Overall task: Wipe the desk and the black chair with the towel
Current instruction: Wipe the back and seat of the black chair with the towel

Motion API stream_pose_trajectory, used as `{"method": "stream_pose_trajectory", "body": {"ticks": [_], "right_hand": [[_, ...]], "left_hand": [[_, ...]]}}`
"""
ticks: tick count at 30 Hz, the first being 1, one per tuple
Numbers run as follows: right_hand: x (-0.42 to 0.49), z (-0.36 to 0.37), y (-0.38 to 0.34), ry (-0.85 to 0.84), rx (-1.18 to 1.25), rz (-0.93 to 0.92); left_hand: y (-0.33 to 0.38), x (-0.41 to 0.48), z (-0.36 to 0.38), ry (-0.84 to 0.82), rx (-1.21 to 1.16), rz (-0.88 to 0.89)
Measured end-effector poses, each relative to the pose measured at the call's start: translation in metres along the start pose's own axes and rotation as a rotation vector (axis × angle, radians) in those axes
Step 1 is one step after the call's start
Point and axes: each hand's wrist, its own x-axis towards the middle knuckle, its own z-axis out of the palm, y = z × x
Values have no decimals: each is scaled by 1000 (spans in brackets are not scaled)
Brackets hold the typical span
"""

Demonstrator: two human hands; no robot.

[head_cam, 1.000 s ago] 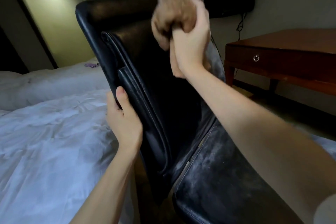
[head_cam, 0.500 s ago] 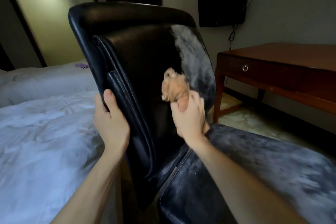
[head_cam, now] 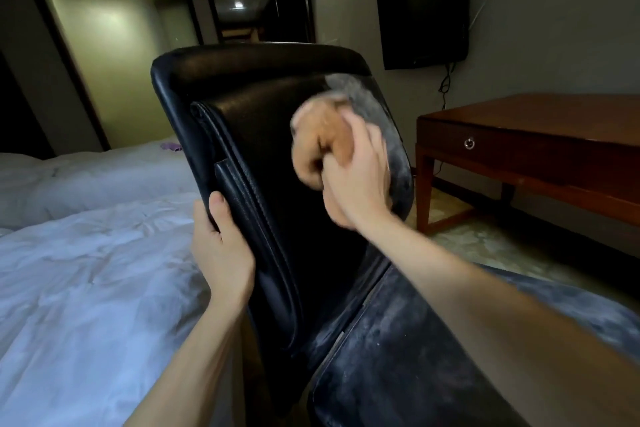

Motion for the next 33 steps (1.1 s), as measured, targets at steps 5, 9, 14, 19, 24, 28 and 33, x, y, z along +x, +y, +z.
{"method": "stream_pose_trajectory", "body": {"ticks": [5, 9, 14, 19, 24, 28, 33], "right_hand": [[92, 30, -35, -65, -125, 4], [77, 41, -5, -201, -284, 94], [-2, 25, 43, -141, -312, 66], [-72, 17, 88, -78, -243, 323], [-110, 20, 101, -19, -15, 624], [-133, 33, 111, 22, 286, 770], [-124, 26, 109, 116, 513, 986]], "left_hand": [[4, -5, -5, 9, 2, 4], [4, -6, -5, 16, -15, -9], [2, -5, -2, 27, 6, 3], [1, -5, -2, 20, 3, 4], [0, -5, -3, 11, 16, 9], [3, -6, -6, 0, 35, 23], [1, -4, -9, -26, 32, 20]]}}
